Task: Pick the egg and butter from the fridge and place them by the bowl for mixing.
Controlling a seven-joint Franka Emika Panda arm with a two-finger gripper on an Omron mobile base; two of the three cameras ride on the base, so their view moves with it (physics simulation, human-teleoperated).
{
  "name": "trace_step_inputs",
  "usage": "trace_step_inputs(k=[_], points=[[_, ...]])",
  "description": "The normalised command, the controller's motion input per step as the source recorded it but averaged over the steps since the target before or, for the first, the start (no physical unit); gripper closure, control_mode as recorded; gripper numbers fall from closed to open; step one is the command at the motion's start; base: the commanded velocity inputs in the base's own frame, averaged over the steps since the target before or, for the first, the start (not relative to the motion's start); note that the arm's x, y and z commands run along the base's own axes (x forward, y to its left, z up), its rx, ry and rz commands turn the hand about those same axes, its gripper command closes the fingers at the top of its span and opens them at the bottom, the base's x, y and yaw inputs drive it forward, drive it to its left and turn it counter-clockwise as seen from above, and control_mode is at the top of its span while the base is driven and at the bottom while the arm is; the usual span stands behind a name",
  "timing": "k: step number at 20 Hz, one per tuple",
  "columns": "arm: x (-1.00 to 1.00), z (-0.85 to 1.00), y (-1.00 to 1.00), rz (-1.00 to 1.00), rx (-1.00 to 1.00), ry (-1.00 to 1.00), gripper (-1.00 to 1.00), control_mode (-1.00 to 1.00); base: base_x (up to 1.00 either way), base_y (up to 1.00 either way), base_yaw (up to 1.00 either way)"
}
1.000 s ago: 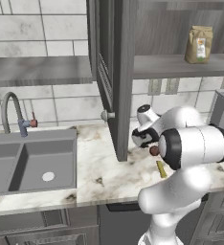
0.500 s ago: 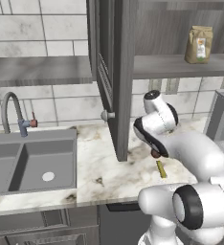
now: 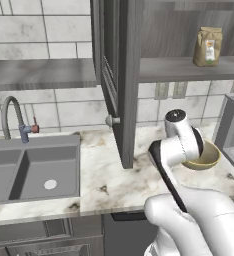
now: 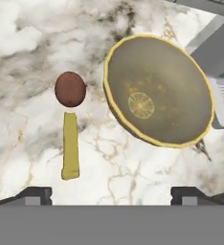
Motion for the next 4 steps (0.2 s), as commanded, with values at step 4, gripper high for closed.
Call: trace_step_inputs(k=[4], points=[[-0.5, -0.38, -0.17, -0.11, 0.04, -0.03, -1.0, -1.0, 0.0, 0.0, 0.0]])
